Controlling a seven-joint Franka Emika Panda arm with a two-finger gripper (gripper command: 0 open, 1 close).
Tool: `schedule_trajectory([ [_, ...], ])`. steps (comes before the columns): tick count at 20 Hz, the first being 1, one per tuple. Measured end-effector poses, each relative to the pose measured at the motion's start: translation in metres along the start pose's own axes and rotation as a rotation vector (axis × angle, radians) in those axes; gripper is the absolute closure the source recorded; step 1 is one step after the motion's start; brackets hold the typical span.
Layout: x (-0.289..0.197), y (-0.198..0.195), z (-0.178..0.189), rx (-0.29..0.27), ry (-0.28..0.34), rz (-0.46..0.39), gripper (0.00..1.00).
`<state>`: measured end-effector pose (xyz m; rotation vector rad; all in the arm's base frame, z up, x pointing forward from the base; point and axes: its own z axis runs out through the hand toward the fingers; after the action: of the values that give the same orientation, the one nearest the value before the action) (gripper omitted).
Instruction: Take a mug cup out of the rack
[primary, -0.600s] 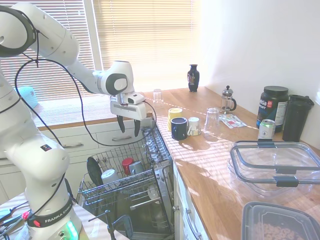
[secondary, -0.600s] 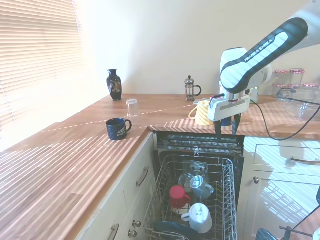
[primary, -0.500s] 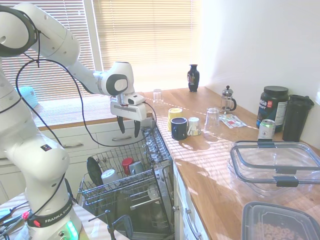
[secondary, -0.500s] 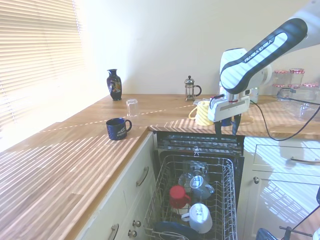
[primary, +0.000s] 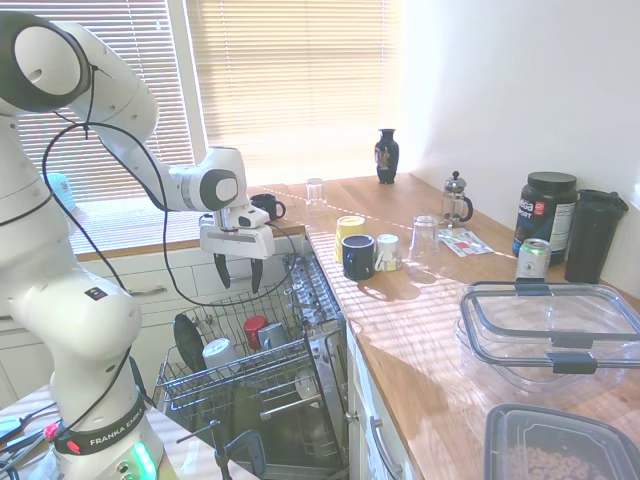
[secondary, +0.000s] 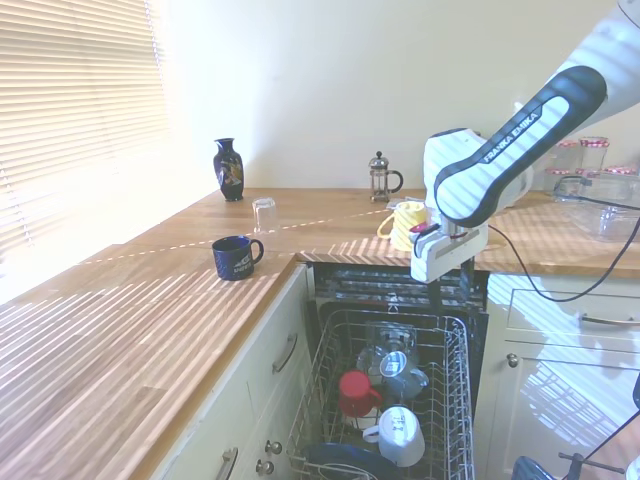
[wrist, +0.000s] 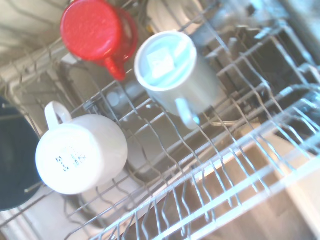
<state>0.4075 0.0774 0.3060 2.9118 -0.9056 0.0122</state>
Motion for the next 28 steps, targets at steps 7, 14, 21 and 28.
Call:
schedule_trajectory([
  [7,-0.003,-0.058,0.072,-0.088,-0.005,-0.149,0.00],
  [14,0.012,-0.083,0.132,-0.181,0.049,-0.229,0.00],
  [21,0.016,-0.106,0.178,-0.202,0.049,-0.264,0.00],
  [28,0.034,-0.109,0.219,-0.252,0.067,-0.257,0.00],
])
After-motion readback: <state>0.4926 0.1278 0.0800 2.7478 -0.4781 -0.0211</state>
